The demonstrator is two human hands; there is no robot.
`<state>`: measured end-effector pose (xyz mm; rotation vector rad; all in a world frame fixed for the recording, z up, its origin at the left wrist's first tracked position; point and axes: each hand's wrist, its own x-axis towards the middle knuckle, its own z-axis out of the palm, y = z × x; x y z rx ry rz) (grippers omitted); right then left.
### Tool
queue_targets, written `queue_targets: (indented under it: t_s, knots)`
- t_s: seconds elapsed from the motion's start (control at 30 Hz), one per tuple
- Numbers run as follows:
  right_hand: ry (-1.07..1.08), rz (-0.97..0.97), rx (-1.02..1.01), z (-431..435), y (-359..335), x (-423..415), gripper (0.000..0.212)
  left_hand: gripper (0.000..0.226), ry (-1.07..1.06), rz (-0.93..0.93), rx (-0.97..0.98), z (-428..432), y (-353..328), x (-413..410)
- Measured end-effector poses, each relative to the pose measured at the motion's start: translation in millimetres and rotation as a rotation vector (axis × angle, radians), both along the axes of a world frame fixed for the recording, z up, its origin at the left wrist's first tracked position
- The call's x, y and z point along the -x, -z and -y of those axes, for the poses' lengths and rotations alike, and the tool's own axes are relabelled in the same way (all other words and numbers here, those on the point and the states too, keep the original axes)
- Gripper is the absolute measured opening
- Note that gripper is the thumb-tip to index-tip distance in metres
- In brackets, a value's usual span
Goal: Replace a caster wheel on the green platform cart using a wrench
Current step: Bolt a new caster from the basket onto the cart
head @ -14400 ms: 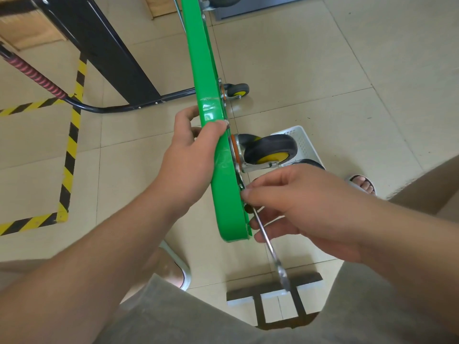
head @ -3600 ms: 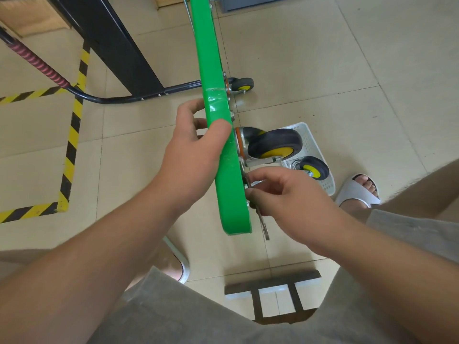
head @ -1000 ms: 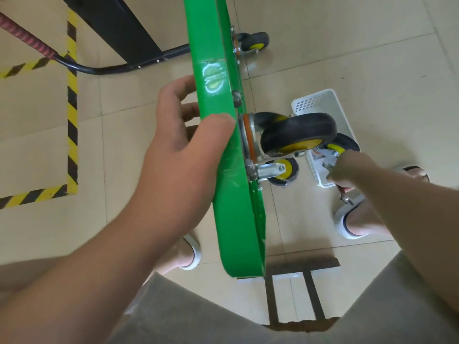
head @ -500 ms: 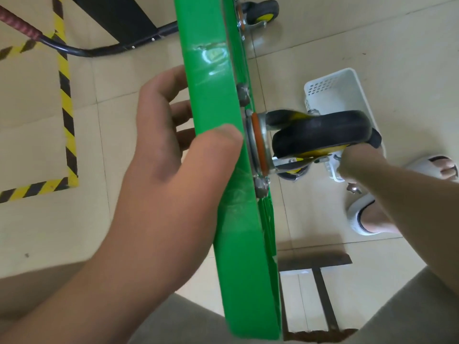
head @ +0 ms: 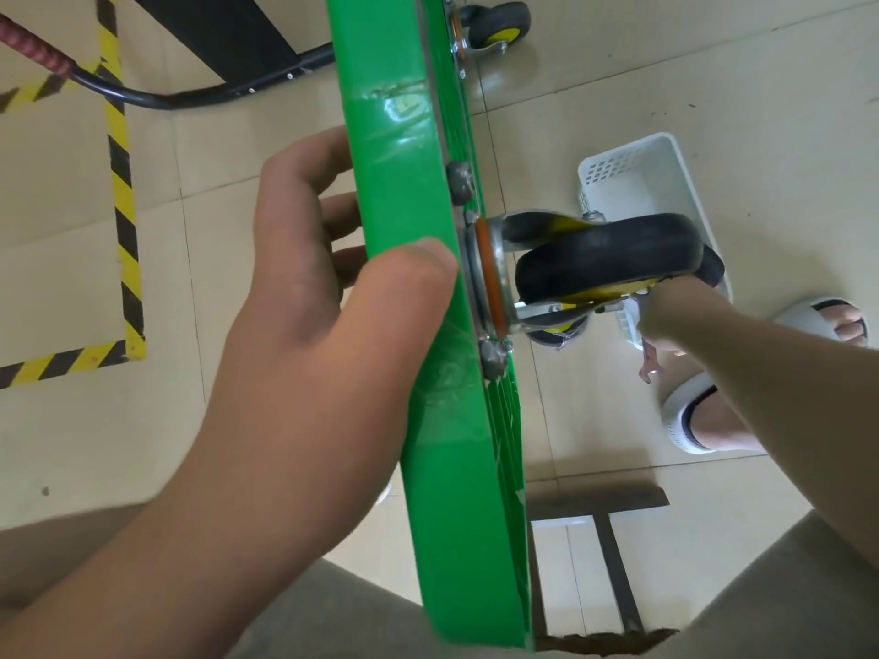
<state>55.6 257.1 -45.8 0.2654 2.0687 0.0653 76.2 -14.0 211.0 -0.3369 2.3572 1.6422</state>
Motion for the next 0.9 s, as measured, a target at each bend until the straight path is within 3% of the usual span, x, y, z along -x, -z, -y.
queue_targets:
  t_s: [0.1, 0.17, 0.27, 0.67, 0.8, 0.9]
  knots:
    - [0.042, 0.020, 0.034, 4.7, -11.6, -4.3, 0.066, 0.051, 0.066, 0.005, -0.043, 2.2, -4.8, -3.2]
    - [0.135, 0.009, 0.067, 6.6, -23.4, -4.4, 0.054, 0.050, 0.080, -0.004, -0.043, 1.8, -7.5, -5.8]
    - [0.238, -0.099, 0.087, 11.5, -40.2, -5.9, 0.049, 0.043, 0.103, -0.014, -0.014, 2.9, -11.2, -8.4]
    - [0.282, -0.446, 0.196, 33.1, -133.8, -38.2, 0.021, 0.025, 0.157, -0.053, 0.048, 17.3, -11.6, -17.1]
    - [0.221, -0.493, 0.183, 36.3, -176.6, -39.7, 0.015, 0.023, 0.218, -0.173, 0.206, 27.7, -10.9, -24.9]
    - [0.185, -0.529, 0.208, 40.8, -209.0, -41.3, 0.024, 0.031, 0.239, -0.238, 0.408, 38.5, -8.7, -29.7]
